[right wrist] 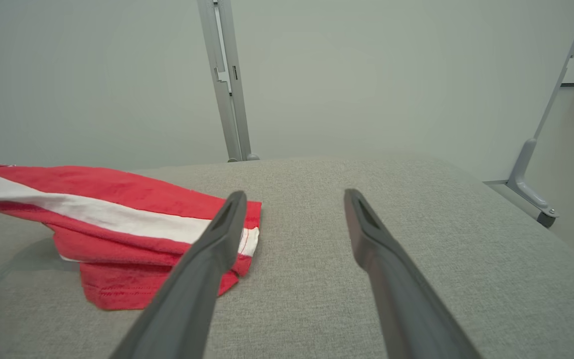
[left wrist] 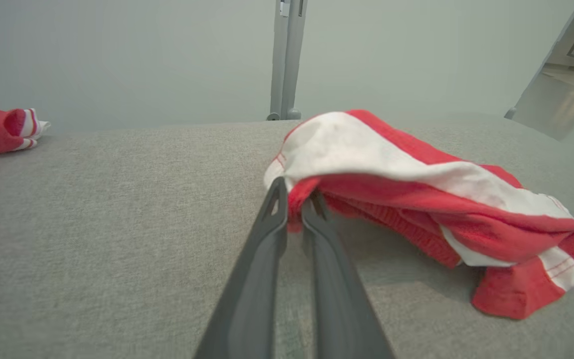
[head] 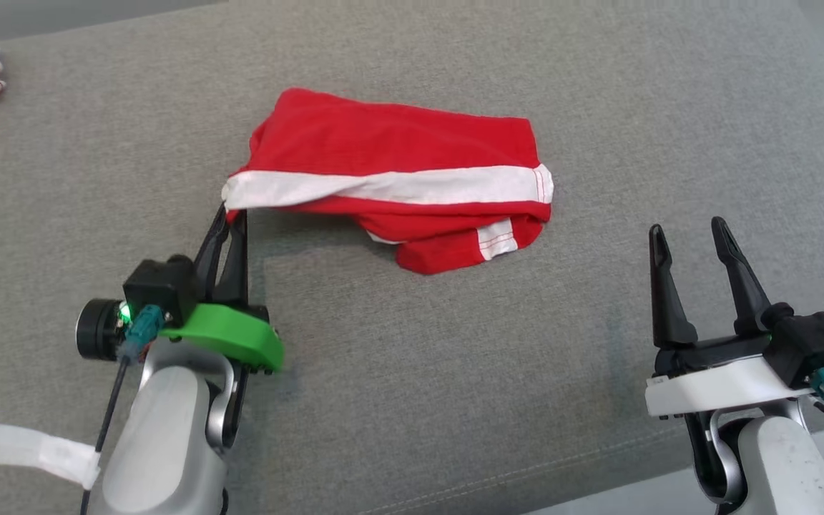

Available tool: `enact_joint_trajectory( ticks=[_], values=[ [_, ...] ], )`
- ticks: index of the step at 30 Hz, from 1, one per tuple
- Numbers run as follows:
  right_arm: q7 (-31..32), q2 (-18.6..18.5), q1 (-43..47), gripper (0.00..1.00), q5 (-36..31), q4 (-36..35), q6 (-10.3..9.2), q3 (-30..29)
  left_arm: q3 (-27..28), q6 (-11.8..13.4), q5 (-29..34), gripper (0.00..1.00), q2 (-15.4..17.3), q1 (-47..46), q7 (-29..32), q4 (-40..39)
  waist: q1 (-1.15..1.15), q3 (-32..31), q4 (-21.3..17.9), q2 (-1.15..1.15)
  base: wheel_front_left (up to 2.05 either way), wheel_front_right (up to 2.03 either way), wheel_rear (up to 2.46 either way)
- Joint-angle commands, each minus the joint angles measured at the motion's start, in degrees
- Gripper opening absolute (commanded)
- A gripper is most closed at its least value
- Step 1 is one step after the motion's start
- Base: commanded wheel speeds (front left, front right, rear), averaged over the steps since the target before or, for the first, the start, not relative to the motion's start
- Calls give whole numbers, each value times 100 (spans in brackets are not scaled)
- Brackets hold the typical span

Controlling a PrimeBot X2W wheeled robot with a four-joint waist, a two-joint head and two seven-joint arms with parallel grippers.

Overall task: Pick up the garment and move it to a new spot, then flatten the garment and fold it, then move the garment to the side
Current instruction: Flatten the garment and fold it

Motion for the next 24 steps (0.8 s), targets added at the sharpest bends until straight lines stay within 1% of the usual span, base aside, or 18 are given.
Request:
enact_joint_trajectory(
  ticks=[1, 3, 4, 9, 14, 18, 24],
  values=[
    [-18, -11, 110, 100, -46, 26, -2, -7, -54, -44, 155, 0, 143, 247, -2, -130, 0, -373, 399, 0, 0, 0, 0],
    [-18, -12, 157, 100, -64, 50, -2, -2, -144, 5, 309, 0, 264, 502, -2, -304, 0, -460, 523, 0, 0, 0, 0],
    [-18, -12, 157, 100, -64, 50, -2, -2, -144, 5, 309, 0, 264, 502, -2, -304, 0, -460, 523, 0, 0, 0, 0],
    [-18, -11, 269, 100, -103, 115, -2, -2, -360, 156, 641, 0, 521, 1105, 36, -581, 0, -588, 769, 0, 0, 0, 0],
    [-18, -11, 323, 100, -165, 186, -2, 33, -560, 344, 942, 0, 687, 1505, 117, -578, 0, -630, 891, 0, 0, 0, 0],
    [-18, -11, 306, 100, -201, 246, -2, 38, -647, 470, 1024, 0, 660, 1636, 94, -398, 0, -652, 926, 0, 0, 0, 0],
    [-18, -11, 307, 100, -259, 338, -2, 47, -889, 686, 1361, 0, 674, 1519, 48, 19, 0, -688, 928, 0, 0, 0, 0]
  ],
)
